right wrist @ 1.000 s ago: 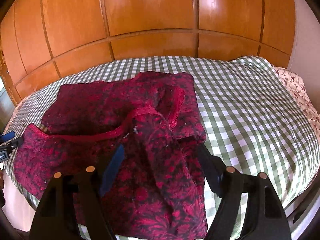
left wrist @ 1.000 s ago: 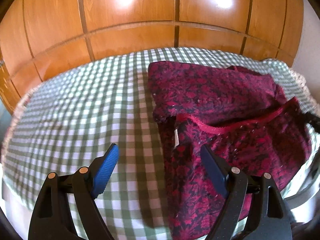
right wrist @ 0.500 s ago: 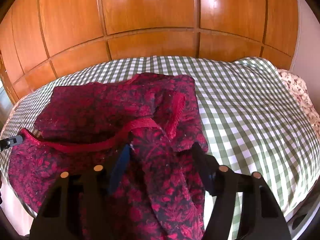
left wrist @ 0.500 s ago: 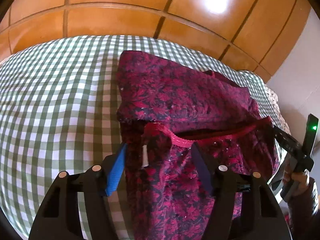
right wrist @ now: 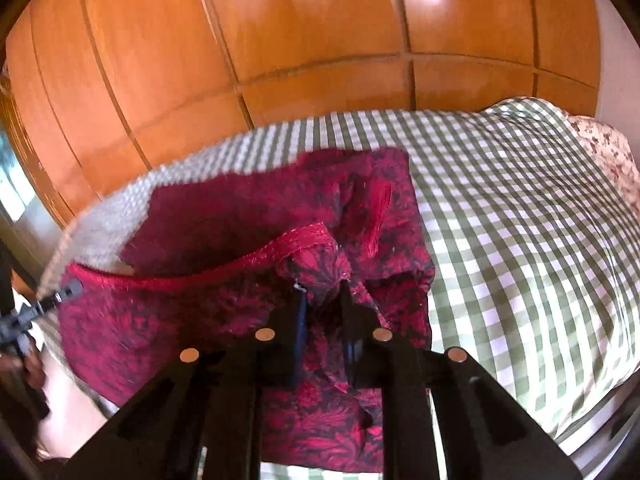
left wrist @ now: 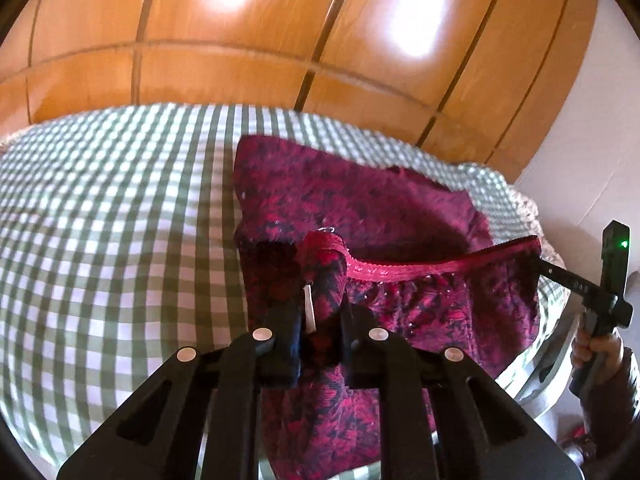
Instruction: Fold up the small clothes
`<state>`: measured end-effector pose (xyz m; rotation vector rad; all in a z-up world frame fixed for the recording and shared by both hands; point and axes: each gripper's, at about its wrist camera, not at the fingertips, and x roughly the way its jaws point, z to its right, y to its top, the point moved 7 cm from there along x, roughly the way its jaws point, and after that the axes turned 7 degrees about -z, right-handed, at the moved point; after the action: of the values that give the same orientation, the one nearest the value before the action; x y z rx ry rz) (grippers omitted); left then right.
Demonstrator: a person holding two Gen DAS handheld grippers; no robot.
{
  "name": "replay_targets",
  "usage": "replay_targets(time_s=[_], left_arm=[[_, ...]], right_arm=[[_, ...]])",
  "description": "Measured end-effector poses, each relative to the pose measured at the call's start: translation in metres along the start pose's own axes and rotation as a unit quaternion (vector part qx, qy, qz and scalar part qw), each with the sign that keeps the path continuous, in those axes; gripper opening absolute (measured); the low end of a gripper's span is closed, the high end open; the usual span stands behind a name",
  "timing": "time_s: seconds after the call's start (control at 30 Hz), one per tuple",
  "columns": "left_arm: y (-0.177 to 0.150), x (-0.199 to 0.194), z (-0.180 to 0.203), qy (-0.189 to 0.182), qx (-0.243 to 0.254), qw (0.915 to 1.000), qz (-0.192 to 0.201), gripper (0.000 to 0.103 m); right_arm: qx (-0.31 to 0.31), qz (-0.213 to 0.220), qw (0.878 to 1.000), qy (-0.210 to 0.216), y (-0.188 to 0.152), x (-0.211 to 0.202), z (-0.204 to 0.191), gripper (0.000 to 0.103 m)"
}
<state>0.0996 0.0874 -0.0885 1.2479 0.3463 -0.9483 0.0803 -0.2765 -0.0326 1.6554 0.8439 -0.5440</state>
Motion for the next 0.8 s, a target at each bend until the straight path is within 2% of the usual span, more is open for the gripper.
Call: replay_targets(time_s=[0.17,0.3,0.63,0.8], left_arm=[[0.025,-0.026,0.011,-0.007,0.014,0.9989,0.043,0.014],[0.058,-0.028,0.016,0.003,0.031,0.9972,0.069,0.014],[0.147,0.020,-0.003,0.044,0.031,0.9953,0.080,0.013],[0.177,0.061,-0.017,0.076,0.024,0.9948,0.063,0.013]], right_arm=[[0.008,0.031,0.999,0.018,0.029,-0.023,-0.006,0.013],[0.004,0.053,0.999,0.009,0.059,-0.023,-0.010,0.013],[0.038,0.084,0.996,-0.006,0.149,0.022,0.002,0.013],[0.058,0.069,0.996,-0.027,0.173,0.066,0.014,0.013]])
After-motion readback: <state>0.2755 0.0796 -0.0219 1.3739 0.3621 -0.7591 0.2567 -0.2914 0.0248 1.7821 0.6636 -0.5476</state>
